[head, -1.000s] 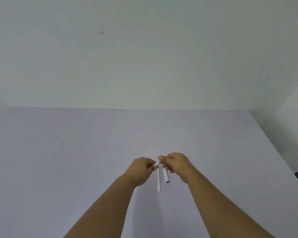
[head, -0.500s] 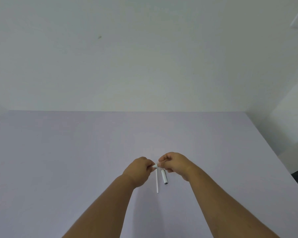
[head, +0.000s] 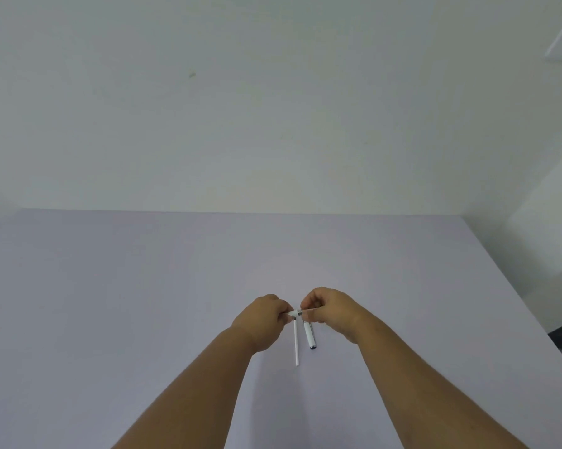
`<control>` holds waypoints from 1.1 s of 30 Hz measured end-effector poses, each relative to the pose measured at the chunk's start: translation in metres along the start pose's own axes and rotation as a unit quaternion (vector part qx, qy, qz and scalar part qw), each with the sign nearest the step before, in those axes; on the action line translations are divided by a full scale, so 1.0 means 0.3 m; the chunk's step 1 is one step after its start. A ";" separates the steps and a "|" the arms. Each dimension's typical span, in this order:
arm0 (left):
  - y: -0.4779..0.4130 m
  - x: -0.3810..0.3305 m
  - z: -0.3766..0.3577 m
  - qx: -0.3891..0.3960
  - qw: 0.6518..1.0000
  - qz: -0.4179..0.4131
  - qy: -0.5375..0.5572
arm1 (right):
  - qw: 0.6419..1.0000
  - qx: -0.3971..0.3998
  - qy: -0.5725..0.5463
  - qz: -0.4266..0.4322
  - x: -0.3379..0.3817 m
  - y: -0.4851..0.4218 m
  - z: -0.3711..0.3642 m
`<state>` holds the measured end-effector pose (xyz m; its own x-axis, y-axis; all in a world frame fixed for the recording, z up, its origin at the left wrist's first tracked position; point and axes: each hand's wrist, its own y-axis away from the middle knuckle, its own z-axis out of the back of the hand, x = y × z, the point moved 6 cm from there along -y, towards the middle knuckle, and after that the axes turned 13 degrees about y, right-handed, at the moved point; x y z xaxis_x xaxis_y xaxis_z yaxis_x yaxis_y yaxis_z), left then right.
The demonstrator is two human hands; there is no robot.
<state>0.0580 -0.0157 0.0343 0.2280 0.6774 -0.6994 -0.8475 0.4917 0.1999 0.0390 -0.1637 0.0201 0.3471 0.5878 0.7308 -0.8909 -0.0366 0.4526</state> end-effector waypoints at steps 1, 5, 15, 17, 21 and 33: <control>0.001 -0.001 0.002 -0.001 1.000 0.002 0.001 | 1.000 0.003 -0.009 -0.003 0.007 0.008 0.000; 0.005 -0.002 0.004 0.000 1.000 0.001 -0.012 | 1.000 -0.002 -0.004 -0.017 0.010 0.015 0.001; 0.015 -0.011 0.009 -0.001 1.000 0.001 -0.012 | 1.000 -0.013 -0.002 0.003 0.018 0.025 0.007; 0.016 -0.013 0.008 -0.003 1.000 0.001 -0.010 | 1.000 -0.002 -0.022 0.014 0.019 0.025 0.000; 0.017 -0.013 0.009 -0.007 1.000 -0.001 -0.012 | 1.000 -0.017 -0.019 -0.005 0.017 0.029 0.002; 0.014 -0.012 0.009 -0.018 1.000 0.001 0.009 | 0.997 -0.038 -0.059 0.017 0.002 0.033 0.013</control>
<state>0.0548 -0.0145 0.0394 0.2183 0.6685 -0.7110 -0.8645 0.4704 0.1769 0.0317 -0.1670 0.0270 0.3442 0.4875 0.8024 -0.9209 0.0090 0.3896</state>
